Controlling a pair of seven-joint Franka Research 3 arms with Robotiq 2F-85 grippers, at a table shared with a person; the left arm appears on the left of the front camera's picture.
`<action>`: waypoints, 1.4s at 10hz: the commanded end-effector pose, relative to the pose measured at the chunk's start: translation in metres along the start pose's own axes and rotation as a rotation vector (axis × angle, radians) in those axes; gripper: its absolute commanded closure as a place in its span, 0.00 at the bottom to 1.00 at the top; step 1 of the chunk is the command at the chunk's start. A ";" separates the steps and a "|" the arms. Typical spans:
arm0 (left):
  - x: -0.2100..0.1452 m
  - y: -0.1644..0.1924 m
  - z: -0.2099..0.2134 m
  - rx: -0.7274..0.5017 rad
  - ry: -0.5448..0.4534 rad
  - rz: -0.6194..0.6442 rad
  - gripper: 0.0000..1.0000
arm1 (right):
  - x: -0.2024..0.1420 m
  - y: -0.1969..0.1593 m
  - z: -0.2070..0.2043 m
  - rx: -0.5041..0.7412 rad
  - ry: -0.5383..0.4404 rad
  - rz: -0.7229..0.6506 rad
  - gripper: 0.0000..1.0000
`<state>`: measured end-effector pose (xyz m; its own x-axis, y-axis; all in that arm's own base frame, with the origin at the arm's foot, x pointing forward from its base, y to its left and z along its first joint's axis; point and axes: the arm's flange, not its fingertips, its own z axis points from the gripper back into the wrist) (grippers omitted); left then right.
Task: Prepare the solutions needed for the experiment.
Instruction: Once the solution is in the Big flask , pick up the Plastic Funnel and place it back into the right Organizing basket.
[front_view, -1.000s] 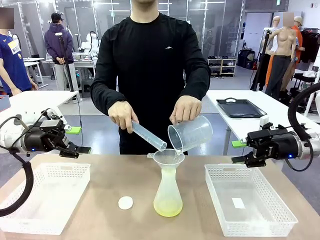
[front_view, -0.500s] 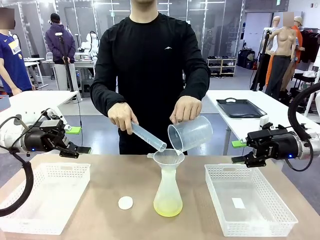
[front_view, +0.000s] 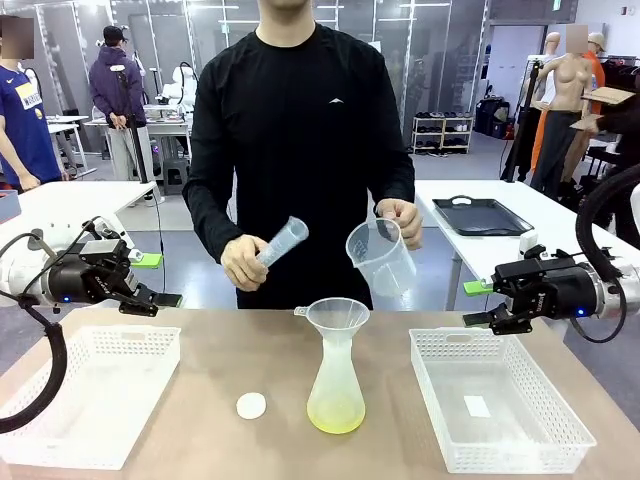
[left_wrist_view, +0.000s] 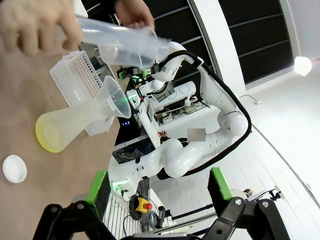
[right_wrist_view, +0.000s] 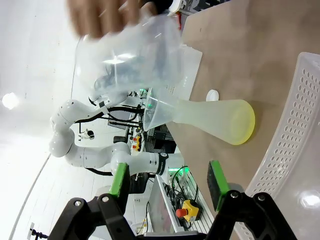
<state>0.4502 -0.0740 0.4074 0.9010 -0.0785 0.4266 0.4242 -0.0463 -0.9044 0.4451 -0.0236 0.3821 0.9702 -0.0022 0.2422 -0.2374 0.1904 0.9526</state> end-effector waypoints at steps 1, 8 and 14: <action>-0.002 -0.002 -0.001 0.006 -0.003 -0.003 0.00 | 0.002 0.002 0.001 -0.008 0.017 -0.017 0.22; -0.002 -0.002 -0.001 0.006 -0.003 -0.003 0.00 | 0.002 0.002 0.001 -0.008 0.017 -0.017 0.22; -0.002 -0.002 -0.001 0.006 -0.003 -0.003 0.00 | -0.027 0.115 -0.066 -0.502 -0.097 0.038 0.22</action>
<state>0.4501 -0.0742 0.4074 0.9010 -0.0789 0.4266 0.4242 -0.0463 -0.9044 0.4085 0.0419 0.4561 0.9283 -0.0640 0.3663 -0.2732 0.5510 0.7886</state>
